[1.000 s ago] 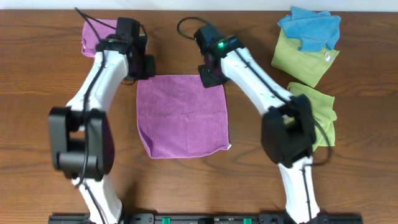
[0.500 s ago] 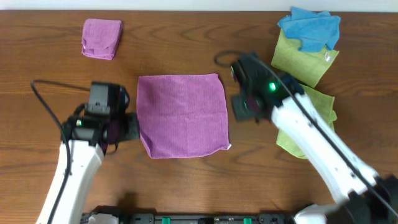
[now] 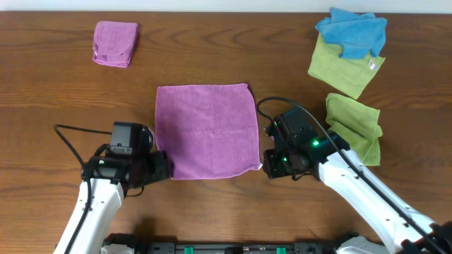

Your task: Fold the cloth

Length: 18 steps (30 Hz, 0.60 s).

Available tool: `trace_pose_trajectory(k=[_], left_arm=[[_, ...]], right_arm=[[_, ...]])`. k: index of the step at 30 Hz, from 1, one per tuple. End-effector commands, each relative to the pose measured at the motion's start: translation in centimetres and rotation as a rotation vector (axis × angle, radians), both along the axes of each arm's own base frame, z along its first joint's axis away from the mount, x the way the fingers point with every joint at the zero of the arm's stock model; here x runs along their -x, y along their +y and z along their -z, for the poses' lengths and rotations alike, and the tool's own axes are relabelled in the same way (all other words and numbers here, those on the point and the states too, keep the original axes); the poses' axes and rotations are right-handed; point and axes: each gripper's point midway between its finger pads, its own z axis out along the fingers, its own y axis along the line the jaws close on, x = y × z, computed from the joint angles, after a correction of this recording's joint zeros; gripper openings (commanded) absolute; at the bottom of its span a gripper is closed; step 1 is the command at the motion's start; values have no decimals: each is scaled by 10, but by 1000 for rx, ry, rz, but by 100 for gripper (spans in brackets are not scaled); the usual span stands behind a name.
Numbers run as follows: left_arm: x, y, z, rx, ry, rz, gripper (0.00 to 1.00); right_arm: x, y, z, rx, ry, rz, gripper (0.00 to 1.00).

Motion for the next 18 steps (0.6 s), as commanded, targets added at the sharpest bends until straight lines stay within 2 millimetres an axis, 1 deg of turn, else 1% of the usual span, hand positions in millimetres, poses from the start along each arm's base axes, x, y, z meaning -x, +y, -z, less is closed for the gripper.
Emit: trace_pose_trajectory(k=[1, 2, 4, 6, 8, 9, 10, 13, 18], left_arm=[[-1, -2, 4, 17, 12, -3, 73], [-1, -2, 7, 17, 26, -3, 77], [1, -6, 13, 33, 59, 3, 77], [2, -11, 19, 60, 90, 10, 74], [2, -11, 25, 57, 113, 9, 72], [1, -11, 28, 57, 124, 9, 70], [0, -12, 31, 62, 133, 10, 70], [-4, -17, 36, 89, 135, 16, 69], [-10, -19, 39, 99, 125, 19, 68]], right_arm=[[4, 12, 3, -69, 56, 15, 36], [5, 12, 8, -61, 76, 26, 38], [8, 12, 16, -55, 116, 36, 37], [11, 17, 23, -67, 158, 31, 37], [13, 19, 30, -70, 187, 31, 40], [14, 19, 33, -66, 202, 38, 41], [14, 19, 36, -62, 210, 42, 40], [11, 20, 38, -64, 209, 51, 40], [3, 24, 38, -83, 177, 51, 44]])
